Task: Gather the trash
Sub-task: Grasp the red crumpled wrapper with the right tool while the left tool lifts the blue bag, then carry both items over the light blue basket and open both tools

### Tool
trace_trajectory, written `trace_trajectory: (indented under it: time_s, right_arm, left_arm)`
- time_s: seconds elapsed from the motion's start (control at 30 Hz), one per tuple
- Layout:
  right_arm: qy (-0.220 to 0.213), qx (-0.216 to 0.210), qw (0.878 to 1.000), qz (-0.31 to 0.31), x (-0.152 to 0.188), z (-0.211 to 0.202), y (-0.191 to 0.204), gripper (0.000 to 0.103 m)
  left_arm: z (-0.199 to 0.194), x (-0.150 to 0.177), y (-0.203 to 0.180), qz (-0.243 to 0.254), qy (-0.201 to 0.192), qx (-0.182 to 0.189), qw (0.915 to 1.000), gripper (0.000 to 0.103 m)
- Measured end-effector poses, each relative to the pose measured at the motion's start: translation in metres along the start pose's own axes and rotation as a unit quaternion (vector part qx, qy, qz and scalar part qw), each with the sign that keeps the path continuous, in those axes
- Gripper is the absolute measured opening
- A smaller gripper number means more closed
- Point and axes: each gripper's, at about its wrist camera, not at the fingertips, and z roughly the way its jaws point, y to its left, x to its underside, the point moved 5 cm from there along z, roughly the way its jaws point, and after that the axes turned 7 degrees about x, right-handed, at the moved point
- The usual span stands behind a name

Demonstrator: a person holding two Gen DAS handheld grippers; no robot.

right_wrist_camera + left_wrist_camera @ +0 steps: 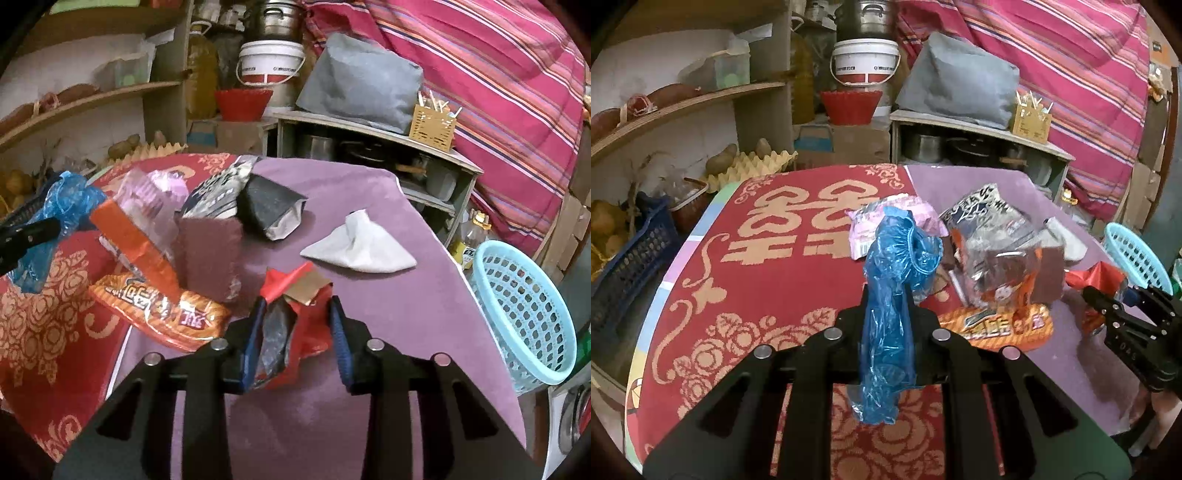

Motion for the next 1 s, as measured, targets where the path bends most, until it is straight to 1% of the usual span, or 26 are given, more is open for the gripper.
trace_trajectory:
  time_s: [0.17,0.3,0.4,0.43,0.53,0.6,0.73,0.9,1.0]
  right_arm:
    - [-0.021,-0.005,1.0,0.009,-0.015,-0.014,-0.029,0.034]
    - [-0.037,-0.002,0.999,0.022,-0.035,-0.025,-0.062,0.034]
    - [-0.052,0.003,0.998,0.043,-0.052,-0.032,-0.096,0.034]
    - [-0.059,0.008,0.997,0.052,-0.06,-0.034,-0.114,0.034]
    - [-0.068,0.015,0.995,0.071,-0.071,-0.036,-0.151,0.034]
    - [-0.07,0.027,0.994,0.085,-0.075,-0.033,-0.178,0.034]
    - [-0.065,0.052,0.991,0.101,-0.066,-0.025,-0.221,0.034]
    - [-0.039,0.077,0.988,0.127,-0.049,-0.012,-0.27,0.034]
    - [-0.027,0.083,0.988,0.131,-0.043,-0.006,-0.284,0.034]
  left_arm:
    - [-0.013,-0.016,-0.018,0.02,-0.021,-0.012,0.9995,0.013]
    - [-0.02,-0.029,-0.041,0.038,-0.032,-0.008,0.9987,0.013]
    - [-0.02,-0.04,-0.063,0.046,-0.037,0.003,0.9982,0.013]
    - [-0.018,-0.045,-0.074,0.051,-0.04,0.009,0.9979,0.013]
    - [-0.013,-0.055,-0.103,0.059,-0.043,0.029,0.9969,0.013]
    - [-0.009,-0.059,-0.124,0.064,-0.043,0.044,0.996,0.013]
    - [0.008,-0.065,-0.172,0.082,-0.038,0.075,0.9931,0.013]
    - [0.033,-0.065,-0.232,0.097,-0.028,0.114,0.9884,0.013]
    - [0.047,-0.061,-0.27,0.1,-0.02,0.142,0.9845,0.013]
